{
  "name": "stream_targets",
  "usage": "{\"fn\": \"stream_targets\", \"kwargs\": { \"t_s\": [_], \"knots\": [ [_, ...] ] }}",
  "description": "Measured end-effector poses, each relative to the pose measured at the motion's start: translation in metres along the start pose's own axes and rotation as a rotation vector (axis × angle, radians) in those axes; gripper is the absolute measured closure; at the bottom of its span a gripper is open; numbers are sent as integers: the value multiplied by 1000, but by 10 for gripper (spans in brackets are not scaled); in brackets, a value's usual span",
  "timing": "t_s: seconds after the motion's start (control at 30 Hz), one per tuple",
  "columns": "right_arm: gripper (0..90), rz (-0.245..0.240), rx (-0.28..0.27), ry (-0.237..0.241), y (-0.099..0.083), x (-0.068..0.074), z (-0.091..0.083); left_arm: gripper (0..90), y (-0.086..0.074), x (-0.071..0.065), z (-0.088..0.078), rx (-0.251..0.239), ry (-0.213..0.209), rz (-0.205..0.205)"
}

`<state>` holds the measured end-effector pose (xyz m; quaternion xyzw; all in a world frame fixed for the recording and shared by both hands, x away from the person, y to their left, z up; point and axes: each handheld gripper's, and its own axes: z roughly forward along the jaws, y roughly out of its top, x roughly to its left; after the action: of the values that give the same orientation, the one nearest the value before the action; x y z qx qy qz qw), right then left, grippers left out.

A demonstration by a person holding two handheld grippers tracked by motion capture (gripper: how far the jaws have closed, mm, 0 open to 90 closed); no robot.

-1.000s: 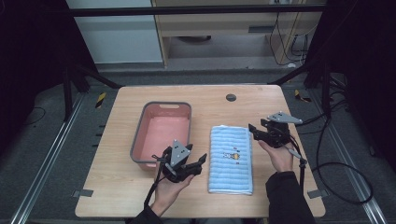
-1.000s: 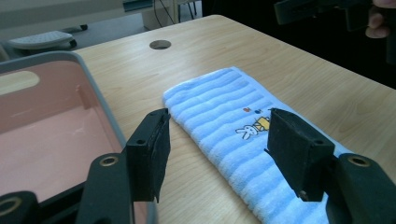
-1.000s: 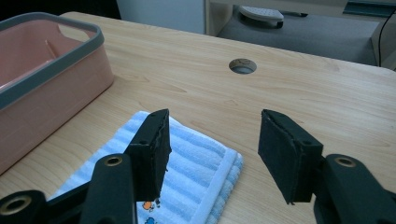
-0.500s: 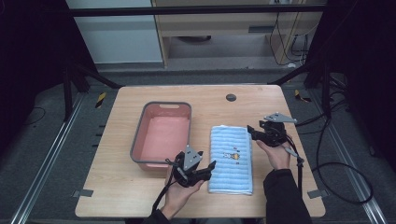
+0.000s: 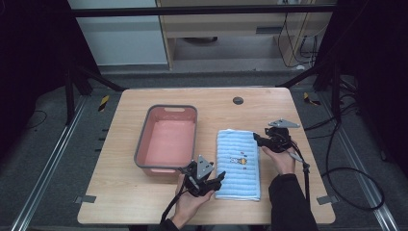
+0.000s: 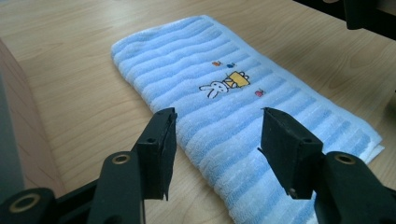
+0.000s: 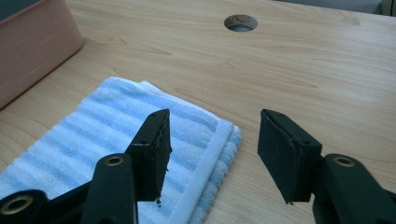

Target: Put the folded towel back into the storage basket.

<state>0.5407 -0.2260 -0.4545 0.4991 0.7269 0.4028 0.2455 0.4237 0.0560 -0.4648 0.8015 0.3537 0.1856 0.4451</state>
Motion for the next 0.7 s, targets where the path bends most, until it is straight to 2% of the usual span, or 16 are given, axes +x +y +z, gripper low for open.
{"fn": "stream_targets", "kwargs": {
  "t_s": [0.47, 0.6, 0.7],
  "knots": [
    [457, 0, 60, 4, -9, 1, 22, 526, -16, 0, 14, 59, -2, -15],
    [463, -14, 93, 5, -13, 4, 29, 542, -20, -2, 19, 72, -13, -24],
    [467, -7, 113, 13, -16, 4, 33, 544, -23, -3, 23, 87, -14, -23]
  ]
}}
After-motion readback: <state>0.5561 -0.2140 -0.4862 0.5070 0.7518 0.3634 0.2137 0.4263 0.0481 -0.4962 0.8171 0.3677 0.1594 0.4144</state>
